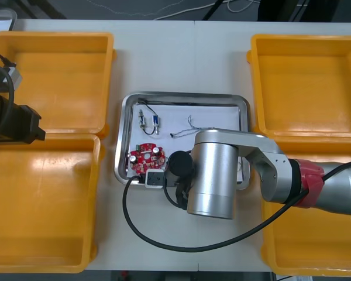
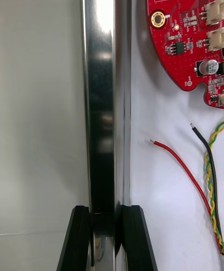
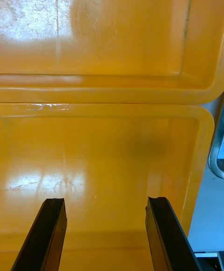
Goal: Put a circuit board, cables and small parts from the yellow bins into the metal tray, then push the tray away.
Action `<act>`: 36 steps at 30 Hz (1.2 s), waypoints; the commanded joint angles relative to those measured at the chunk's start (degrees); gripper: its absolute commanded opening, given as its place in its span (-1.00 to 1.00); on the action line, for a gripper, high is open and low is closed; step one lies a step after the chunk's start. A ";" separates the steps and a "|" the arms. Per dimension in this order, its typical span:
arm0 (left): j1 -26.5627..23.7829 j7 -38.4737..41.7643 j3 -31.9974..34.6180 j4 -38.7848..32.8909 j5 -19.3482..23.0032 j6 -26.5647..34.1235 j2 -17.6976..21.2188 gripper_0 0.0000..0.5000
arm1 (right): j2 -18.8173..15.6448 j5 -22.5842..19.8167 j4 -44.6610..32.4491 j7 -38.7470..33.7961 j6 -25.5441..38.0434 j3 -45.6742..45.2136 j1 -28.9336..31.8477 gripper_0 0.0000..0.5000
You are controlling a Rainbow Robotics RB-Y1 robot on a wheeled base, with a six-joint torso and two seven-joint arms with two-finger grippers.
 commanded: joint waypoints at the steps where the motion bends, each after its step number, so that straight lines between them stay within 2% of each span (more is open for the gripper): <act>1: 1.08 0.70 1.95 -1.65 -0.51 -0.47 1.91 1.00 | -0.79 -1.11 0.70 -1.53 -0.52 -1.70 -3.64 -1.00; 6: 1.08 0.70 1.95 -1.65 -0.51 -0.47 1.91 1.00 | -0.79 -3.65 2.99 -1.36 -2.45 -1.70 -5.84 -1.00; 12: 1.08 0.70 1.95 -1.65 -0.51 -0.47 1.91 1.00 | -0.79 -4.53 5.01 -1.09 -4.30 -1.70 -7.69 -1.00; 25: 1.08 0.70 1.95 -1.65 -0.51 -0.47 1.91 1.00 | -0.71 -4.62 9.76 0.40 -7.99 -1.62 -11.11 -1.00; 36: 1.08 0.70 1.95 -1.65 -0.51 -0.47 1.91 1.00 | -0.71 -4.71 12.83 4.44 -10.01 -1.62 -14.28 -1.00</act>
